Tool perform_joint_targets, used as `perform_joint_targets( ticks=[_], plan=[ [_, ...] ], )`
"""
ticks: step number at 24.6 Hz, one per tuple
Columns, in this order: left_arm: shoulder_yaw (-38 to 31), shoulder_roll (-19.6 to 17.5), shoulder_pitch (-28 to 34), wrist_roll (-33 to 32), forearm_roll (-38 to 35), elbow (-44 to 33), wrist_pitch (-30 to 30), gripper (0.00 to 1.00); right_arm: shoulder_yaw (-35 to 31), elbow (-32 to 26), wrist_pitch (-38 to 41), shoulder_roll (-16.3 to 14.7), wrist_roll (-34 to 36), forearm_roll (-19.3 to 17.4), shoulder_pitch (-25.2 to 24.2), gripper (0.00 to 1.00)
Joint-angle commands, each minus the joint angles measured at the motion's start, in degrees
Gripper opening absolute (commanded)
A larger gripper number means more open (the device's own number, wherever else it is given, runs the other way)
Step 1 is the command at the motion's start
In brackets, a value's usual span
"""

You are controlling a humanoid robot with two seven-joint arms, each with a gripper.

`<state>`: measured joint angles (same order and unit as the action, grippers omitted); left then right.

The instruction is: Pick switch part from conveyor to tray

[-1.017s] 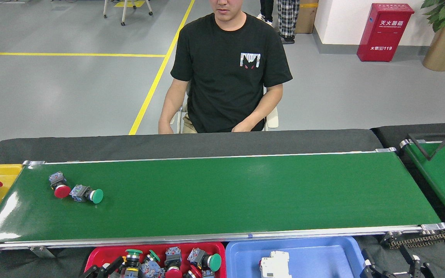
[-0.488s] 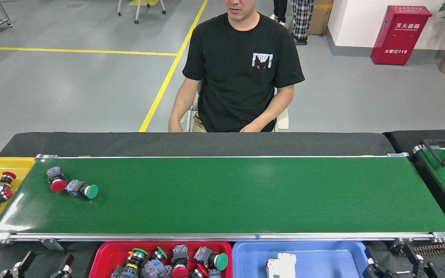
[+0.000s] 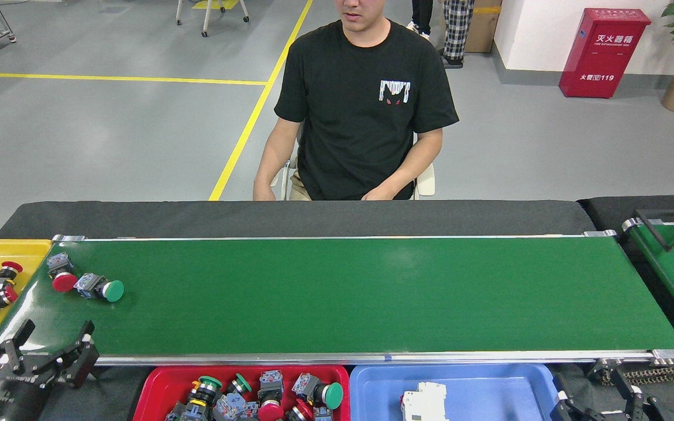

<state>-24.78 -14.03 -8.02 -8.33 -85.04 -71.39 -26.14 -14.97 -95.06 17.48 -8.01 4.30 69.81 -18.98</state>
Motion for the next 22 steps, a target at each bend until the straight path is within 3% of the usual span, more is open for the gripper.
perform_joint_targets(
  ticks=[1, 10, 17, 22],
  plan=[
    [0.0, -0.9, -1.8, -1.2, -0.2, 1.1, 0.3, 1.0, -0.4, -0.7, 0.2, -0.3, 0.1, -0.3, 0.2, 1.0],
    [2.2, -2.8, -10.0, -3.4, -0.2, 12.0, 2.1, 1.0, -0.3, -0.7, 0.3, -0.3, 0.2, -0.3, 0.2, 1.0],
    [4.8, -7.9, -15.2, 0.5, -0.1, 26.2, 12.6, 1.0, -0.1, -0.7, 3.2, -0.3, 0.1, -0.3, -0.1, 1.0],
    [5.4, -10.0, -21.2, 4.3, -0.1, 36.7, 15.4, 1.0, -0.1, -0.6, 3.5, -0.4, 0.2, -0.3, -0.3, 1.0]
  ],
)
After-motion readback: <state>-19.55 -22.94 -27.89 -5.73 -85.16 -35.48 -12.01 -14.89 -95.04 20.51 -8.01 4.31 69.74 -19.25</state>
